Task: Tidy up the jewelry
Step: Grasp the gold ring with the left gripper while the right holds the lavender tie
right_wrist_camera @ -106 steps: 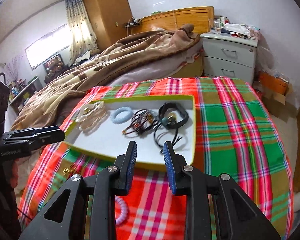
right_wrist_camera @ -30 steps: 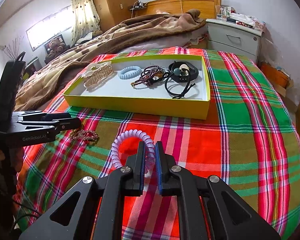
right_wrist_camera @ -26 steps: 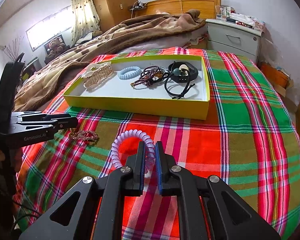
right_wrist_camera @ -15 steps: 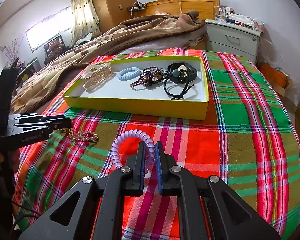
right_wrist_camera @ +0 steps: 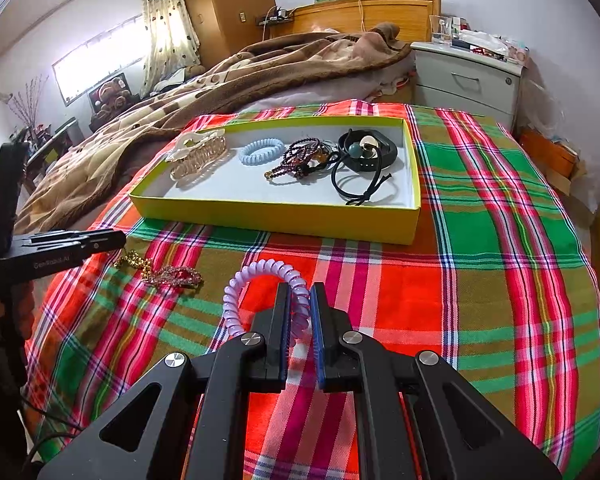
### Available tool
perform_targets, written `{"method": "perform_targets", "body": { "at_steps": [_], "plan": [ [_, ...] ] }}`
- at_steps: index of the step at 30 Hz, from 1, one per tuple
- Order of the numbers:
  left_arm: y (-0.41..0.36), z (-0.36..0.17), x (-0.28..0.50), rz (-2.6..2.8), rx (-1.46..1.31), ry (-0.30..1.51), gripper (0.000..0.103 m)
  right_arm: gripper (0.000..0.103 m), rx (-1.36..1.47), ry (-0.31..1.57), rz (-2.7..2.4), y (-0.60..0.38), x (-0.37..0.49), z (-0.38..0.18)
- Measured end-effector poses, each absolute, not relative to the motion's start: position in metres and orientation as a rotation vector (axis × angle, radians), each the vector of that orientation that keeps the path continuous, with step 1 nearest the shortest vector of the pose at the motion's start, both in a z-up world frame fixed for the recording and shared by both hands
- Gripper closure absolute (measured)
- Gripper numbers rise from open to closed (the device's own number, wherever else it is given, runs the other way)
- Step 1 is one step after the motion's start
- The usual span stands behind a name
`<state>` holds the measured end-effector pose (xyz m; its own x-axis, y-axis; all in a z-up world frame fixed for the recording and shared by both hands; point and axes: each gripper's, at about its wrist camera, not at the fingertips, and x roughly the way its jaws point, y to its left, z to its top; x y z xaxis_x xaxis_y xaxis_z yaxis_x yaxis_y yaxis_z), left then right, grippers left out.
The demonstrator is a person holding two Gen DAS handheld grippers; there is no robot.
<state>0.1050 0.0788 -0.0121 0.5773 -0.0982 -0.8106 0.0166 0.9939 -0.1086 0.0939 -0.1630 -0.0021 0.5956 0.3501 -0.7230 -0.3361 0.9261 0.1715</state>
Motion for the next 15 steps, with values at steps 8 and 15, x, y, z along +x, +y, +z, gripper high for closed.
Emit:
{"method": "perform_targets", "body": {
  "at_steps": [8,15],
  "plan": [
    [0.081,-0.001,0.104,-0.091,-0.117,0.925,0.081,0.093,0.017,0.833,0.398,-0.161,0.094,0.004],
    [0.073,0.019,0.098,-0.114,-0.086,0.87,0.081,0.093,0.015,0.803,0.397,-0.158,0.095,0.018]
  ]
}}
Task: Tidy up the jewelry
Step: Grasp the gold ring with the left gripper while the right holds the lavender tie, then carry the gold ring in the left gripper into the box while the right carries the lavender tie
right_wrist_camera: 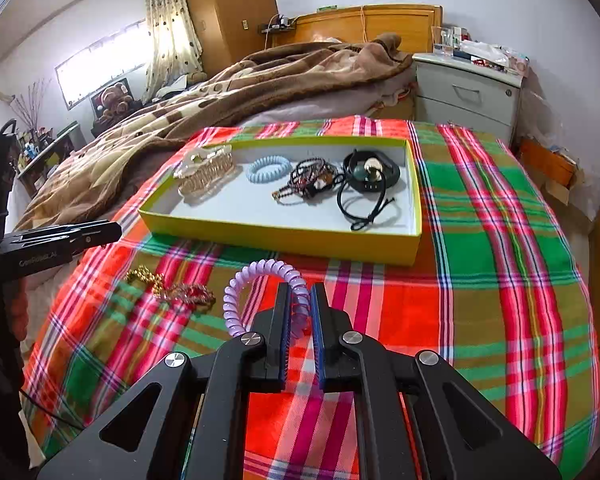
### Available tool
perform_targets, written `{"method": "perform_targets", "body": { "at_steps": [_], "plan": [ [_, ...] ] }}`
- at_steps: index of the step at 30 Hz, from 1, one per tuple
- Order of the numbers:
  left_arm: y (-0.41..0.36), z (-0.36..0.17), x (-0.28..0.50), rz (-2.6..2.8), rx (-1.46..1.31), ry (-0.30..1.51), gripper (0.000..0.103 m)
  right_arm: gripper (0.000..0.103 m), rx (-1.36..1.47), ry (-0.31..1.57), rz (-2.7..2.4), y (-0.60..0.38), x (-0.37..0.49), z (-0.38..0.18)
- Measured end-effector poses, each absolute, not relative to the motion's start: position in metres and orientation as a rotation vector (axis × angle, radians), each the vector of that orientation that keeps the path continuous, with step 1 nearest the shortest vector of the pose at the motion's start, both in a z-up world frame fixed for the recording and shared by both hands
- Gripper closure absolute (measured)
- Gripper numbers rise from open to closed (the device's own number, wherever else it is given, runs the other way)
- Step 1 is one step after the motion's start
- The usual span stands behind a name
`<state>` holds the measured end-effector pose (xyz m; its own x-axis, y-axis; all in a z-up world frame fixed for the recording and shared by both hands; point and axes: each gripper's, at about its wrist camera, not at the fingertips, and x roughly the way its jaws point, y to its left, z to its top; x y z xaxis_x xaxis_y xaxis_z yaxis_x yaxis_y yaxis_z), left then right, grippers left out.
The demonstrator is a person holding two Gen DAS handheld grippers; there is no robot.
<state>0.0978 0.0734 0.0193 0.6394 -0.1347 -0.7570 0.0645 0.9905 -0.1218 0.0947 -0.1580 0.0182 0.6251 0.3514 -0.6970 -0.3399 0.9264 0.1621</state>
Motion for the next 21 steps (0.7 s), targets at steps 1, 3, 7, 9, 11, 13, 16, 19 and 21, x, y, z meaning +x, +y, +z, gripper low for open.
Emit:
{"method": "perform_targets", "body": {
  "at_steps": [1,3,7,9,11,13,16,19,21],
  "plan": [
    [0.073,0.022,0.098,-0.118,-0.083,0.863,0.081,0.093,0.016,0.798,0.396,-0.158,0.095,0.02],
    [0.073,0.028,0.097,-0.123,-0.081,0.846,0.081,0.093,0.017,0.789,0.396,-0.157,0.097,0.024],
    [0.071,0.037,0.098,-0.121,-0.06,0.817,0.081,0.093,0.018,0.77,0.397,-0.155,0.102,0.033],
    [0.072,0.042,0.102,-0.128,-0.059,0.81,0.081,0.093,0.017,0.763,0.395,-0.154,0.106,0.037],
    [0.071,0.046,0.107,-0.137,-0.064,0.803,0.081,0.093,0.016,0.756,0.394,-0.152,0.113,0.042],
    [0.069,0.051,0.113,-0.147,-0.063,0.793,0.081,0.093,0.016,0.751,0.394,-0.151,0.119,0.046],
    [0.065,0.055,0.123,-0.166,-0.065,0.79,0.081,0.093,0.012,0.747,0.385,-0.147,0.132,0.049],
    [0.061,0.056,0.136,-0.192,-0.074,0.795,0.081,0.093,0.018,0.756,0.388,-0.142,0.145,0.049],
    [0.059,0.056,0.145,-0.202,-0.087,0.803,0.081,0.093,0.018,0.765,0.39,-0.139,0.154,0.047]
  ]
}}
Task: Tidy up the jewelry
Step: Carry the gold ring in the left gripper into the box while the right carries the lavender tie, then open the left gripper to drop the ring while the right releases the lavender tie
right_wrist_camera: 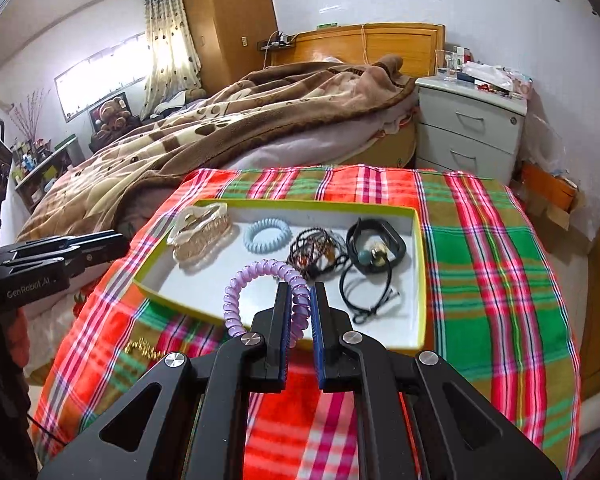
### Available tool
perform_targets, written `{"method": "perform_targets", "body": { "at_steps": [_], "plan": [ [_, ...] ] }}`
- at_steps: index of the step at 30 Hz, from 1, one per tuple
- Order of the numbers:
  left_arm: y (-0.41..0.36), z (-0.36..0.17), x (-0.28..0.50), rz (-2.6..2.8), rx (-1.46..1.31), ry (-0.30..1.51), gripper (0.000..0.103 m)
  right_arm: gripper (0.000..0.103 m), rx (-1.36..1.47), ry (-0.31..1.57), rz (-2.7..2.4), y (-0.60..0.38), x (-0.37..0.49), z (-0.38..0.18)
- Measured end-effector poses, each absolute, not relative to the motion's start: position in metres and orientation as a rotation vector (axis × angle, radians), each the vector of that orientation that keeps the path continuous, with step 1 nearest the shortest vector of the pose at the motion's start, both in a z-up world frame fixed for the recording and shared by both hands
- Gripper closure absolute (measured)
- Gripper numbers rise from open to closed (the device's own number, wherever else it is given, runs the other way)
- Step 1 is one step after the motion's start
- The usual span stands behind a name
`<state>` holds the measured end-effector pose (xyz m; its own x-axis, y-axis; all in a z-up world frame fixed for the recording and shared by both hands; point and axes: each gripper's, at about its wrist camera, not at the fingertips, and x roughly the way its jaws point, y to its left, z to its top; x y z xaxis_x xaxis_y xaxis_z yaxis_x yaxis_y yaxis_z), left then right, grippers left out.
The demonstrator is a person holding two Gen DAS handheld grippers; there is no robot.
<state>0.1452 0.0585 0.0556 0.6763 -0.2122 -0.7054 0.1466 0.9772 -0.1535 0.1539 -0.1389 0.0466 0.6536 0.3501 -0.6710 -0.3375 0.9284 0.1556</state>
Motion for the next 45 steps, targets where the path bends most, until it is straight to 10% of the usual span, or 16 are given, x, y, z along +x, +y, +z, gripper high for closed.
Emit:
{"method": "perform_targets", "body": {
  "at_steps": [45],
  "plan": [
    [0.009,-0.014,0.226,-0.238,-0.036,0.996,0.081,0.093,-0.095,0.959,0.343,-0.152,0.213,-0.006]
  ]
}}
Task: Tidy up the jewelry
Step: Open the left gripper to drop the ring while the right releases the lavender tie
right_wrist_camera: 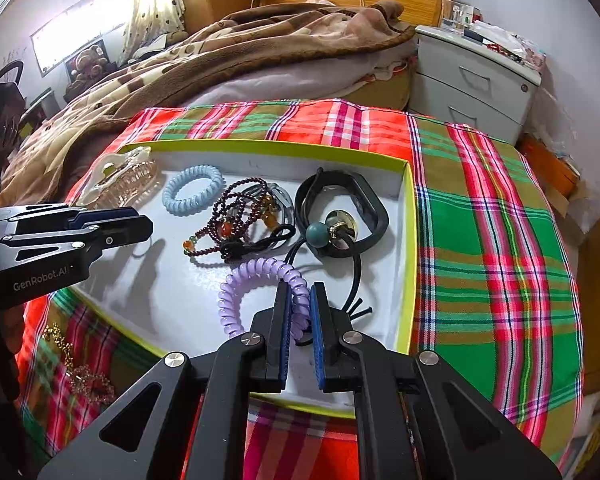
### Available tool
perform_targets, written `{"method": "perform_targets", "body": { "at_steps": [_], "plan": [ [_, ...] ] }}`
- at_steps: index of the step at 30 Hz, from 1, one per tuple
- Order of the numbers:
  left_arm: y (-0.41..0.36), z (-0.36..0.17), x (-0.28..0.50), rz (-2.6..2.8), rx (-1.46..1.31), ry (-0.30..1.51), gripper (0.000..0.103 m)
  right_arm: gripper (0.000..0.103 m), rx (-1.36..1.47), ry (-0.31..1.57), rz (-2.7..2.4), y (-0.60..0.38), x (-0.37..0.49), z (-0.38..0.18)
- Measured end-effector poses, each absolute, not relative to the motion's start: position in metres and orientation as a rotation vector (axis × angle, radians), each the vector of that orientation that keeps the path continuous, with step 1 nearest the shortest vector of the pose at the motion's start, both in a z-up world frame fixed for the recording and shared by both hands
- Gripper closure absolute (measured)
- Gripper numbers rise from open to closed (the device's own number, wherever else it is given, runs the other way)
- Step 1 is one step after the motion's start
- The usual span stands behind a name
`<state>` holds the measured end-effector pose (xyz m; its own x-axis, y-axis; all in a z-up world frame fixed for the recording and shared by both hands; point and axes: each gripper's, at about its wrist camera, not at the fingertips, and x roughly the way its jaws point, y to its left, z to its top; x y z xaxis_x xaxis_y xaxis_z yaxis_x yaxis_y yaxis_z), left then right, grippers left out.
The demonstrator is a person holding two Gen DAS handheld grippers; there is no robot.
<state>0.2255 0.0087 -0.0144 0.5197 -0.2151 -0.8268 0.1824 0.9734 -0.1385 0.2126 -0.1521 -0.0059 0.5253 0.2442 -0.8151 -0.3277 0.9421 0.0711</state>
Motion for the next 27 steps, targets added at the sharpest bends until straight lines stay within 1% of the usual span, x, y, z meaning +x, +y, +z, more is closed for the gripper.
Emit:
{"method": "perform_targets", "body": {
  "at_steps": [13,14,17,27],
  "plan": [
    [0.0109,-0.017,0.2277,-0.248,-0.053,1.008,0.081,0.093,-0.09,0.954,0.334,-0.1526,0.2125,-0.0049],
    [0.0111,-0.0171,0.2281,-0.249,-0.056,1.009,0.08,0.093,-0.088,0.954,0.333,-0.1526,0.2127,-0.005],
    [0.011,-0.0168,0.2278,-0.25,-0.056,1.008,0.072,0.093,-0.088,0.953,0.328,-0.153,0.2138,-0.0049],
    [0.0092,-0.0157,0.2257,-0.249,-0.055,1.011,0.066,0.092,-0.075,0.942,0.319,-0.1552,0.2134,-0.0031]
  ]
}}
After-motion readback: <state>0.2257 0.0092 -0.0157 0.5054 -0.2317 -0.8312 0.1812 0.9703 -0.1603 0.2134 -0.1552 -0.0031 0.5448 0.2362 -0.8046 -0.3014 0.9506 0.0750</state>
